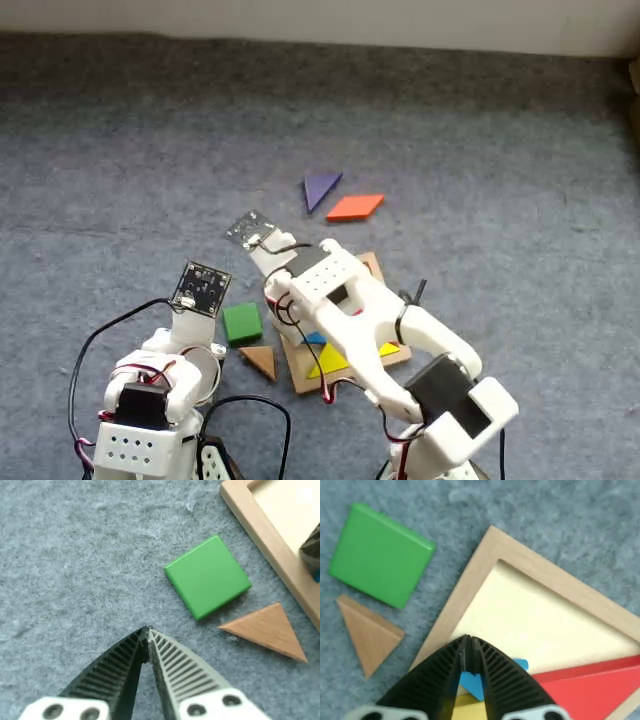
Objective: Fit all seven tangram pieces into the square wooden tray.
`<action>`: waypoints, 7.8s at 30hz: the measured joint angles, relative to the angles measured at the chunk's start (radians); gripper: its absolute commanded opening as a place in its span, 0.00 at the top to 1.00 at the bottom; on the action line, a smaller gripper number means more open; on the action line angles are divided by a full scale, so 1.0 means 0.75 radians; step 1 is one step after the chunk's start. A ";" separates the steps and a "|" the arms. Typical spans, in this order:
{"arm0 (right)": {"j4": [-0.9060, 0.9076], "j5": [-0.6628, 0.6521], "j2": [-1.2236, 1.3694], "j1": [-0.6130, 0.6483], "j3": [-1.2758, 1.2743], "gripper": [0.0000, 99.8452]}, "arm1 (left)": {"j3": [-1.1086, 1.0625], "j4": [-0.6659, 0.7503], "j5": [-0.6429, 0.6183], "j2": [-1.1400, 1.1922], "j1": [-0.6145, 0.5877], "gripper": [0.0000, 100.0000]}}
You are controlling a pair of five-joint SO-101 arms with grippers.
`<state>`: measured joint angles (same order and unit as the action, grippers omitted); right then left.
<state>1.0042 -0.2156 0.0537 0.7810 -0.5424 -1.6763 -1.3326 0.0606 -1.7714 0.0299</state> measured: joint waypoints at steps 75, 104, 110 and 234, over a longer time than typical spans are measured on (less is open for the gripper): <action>0.039 -0.123 -0.092 -0.194 -0.061 0.99 | 0.000 0.000 0.000 0.000 0.000 0.99; 0.117 -0.123 0.051 0.014 0.023 0.99 | 0.000 0.000 0.000 0.000 0.000 0.99; 0.147 -0.123 -0.025 0.008 -0.002 0.99 | 0.000 0.000 0.000 0.000 0.000 0.99; 0.162 0.198 -2.500 -0.998 -1.508 0.75 | 0.104 -0.004 0.010 0.000 0.096 0.99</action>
<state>1.1254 -0.0667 -1.8213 0.0322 -1.6732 -1.5980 -1.3357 0.0683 -1.7714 0.1020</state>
